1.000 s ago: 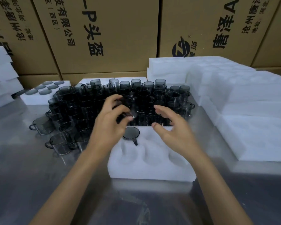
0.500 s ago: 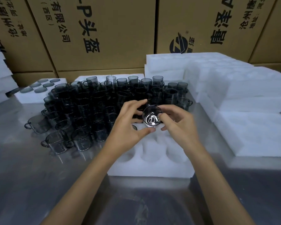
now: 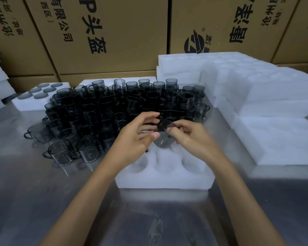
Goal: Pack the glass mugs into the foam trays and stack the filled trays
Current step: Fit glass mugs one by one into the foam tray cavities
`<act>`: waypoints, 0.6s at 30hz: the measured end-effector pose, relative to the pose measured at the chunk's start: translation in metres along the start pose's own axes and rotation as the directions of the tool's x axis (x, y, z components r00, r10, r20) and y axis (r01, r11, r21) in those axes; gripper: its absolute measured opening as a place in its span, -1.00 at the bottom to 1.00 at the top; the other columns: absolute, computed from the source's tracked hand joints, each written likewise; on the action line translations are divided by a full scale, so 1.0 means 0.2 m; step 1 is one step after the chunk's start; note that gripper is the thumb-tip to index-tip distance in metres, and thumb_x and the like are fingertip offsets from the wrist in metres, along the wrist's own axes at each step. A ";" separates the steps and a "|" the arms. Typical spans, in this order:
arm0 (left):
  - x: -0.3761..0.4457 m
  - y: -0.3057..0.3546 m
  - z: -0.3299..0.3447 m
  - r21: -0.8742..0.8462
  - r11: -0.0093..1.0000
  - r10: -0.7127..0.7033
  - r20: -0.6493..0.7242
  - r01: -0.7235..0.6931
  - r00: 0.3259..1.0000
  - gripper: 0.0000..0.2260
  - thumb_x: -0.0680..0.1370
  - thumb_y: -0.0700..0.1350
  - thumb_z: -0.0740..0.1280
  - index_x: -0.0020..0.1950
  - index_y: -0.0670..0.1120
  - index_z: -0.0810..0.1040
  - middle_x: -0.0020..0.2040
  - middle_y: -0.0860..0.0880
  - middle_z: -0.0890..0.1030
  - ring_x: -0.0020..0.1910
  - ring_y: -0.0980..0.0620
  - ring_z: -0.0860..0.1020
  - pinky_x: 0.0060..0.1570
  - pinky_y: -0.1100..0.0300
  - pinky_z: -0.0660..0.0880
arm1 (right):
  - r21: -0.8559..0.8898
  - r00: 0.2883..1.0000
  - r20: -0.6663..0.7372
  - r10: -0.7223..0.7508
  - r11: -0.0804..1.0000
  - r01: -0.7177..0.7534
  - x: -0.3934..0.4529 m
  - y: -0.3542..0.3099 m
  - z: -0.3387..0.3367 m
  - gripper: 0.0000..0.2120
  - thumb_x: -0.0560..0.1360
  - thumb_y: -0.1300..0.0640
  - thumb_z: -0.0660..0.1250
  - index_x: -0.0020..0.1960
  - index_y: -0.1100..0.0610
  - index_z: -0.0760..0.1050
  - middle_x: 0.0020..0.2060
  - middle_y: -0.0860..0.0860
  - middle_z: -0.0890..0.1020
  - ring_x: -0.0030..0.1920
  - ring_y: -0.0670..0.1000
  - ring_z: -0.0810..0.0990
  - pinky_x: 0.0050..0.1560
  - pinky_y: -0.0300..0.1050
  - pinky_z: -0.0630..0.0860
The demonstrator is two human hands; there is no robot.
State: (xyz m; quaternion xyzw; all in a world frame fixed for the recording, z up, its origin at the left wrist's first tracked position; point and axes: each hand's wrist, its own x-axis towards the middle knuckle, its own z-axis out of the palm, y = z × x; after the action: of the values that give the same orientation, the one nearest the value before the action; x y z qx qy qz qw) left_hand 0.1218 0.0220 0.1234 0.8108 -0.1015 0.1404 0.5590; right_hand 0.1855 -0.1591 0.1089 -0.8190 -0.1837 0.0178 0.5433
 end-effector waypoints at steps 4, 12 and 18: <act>0.00 -0.02 0.00 0.094 0.995 -0.022 -0.003 0.023 1.000 -0.67 0.55 -0.22 0.41 0.28 0.05 0.57 0.17 0.11 0.63 0.11 0.23 0.61 0.13 0.19 0.57 | -0.097 0.982 -0.189 -0.030 0.995 0.012 0.01 0.02 0.00 -0.77 0.53 -0.04 0.37 -0.25 0.02 0.61 -0.55 0.01 0.57 -0.50 -0.10 0.47 -0.33 -0.18 0.46; 0.04 -0.07 0.05 0.309 0.951 -0.052 0.053 0.033 0.997 -0.42 0.51 -0.03 0.45 0.50 0.02 0.36 0.28 0.15 0.46 0.23 0.19 0.44 0.33 0.12 0.38 | -0.171 0.950 -0.296 -0.101 0.984 0.051 0.00 0.00 0.00 -0.65 0.48 0.06 0.35 -0.41 0.22 0.49 -0.59 0.10 0.45 -0.56 -0.07 0.31 -0.46 -0.16 0.34; 0.04 -0.11 0.01 0.270 0.960 -0.099 0.103 0.068 0.990 -0.50 0.60 -0.13 0.35 0.51 0.09 0.32 0.23 0.19 0.52 0.19 0.31 0.50 0.27 0.34 0.40 | -0.078 0.995 -0.090 0.048 0.995 -0.055 0.00 -0.01 -0.01 -0.65 0.53 0.01 0.33 -0.39 0.09 0.61 -0.64 0.02 0.51 -0.58 -0.09 0.39 -0.36 -0.31 0.51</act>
State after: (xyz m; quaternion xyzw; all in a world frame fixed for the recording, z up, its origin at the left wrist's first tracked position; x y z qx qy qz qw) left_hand 0.1367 0.0278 0.1073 0.8888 -0.0793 0.0819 0.4440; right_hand 0.1852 -0.1600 0.1103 -0.8447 -0.1391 -0.0117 0.5167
